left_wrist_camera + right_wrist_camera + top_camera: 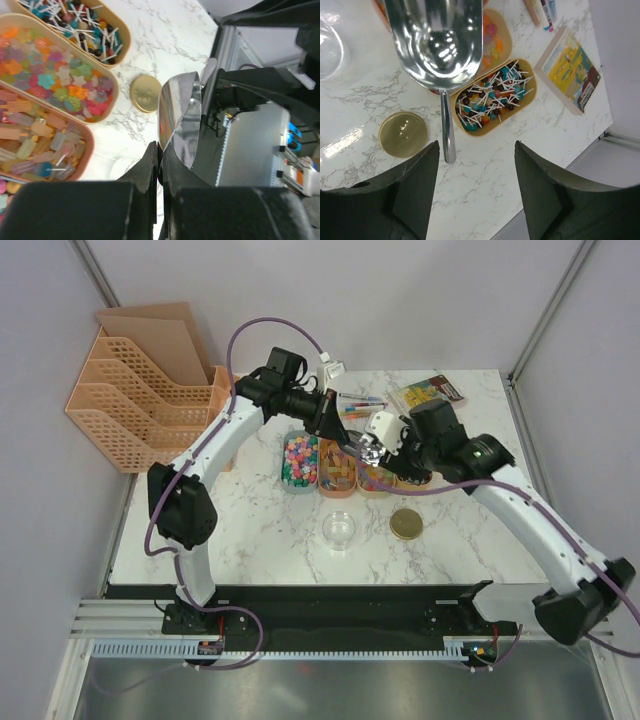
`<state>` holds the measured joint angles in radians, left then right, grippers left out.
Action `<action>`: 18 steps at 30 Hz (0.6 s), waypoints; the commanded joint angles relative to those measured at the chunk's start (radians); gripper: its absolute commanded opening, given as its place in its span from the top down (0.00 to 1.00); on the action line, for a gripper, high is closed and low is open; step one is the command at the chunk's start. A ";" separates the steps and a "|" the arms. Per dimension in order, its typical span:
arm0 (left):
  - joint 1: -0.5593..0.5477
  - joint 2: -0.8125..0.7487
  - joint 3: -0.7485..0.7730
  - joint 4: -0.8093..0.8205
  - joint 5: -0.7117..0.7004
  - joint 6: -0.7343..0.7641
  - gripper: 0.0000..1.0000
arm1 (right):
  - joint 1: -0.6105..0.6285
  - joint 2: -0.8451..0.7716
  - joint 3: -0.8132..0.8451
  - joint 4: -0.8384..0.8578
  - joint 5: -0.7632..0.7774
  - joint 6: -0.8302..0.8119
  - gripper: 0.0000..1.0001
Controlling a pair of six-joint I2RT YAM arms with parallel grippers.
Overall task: Pack the candies
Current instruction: Pick up the spatula from the center of the board.
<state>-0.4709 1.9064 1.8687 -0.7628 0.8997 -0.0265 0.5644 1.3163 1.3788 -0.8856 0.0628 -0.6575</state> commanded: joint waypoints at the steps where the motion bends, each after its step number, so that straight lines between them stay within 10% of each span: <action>1: 0.040 -0.004 -0.019 -0.010 0.241 0.007 0.98 | -0.005 -0.173 -0.029 0.011 -0.153 0.032 0.30; 18: 0.060 0.033 -0.203 0.338 0.653 -0.344 0.98 | -0.006 -0.284 -0.192 0.172 -0.354 0.125 0.41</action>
<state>-0.4103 1.9388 1.6691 -0.5583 1.4113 -0.2325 0.5591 1.0172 1.1633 -0.7700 -0.2417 -0.5457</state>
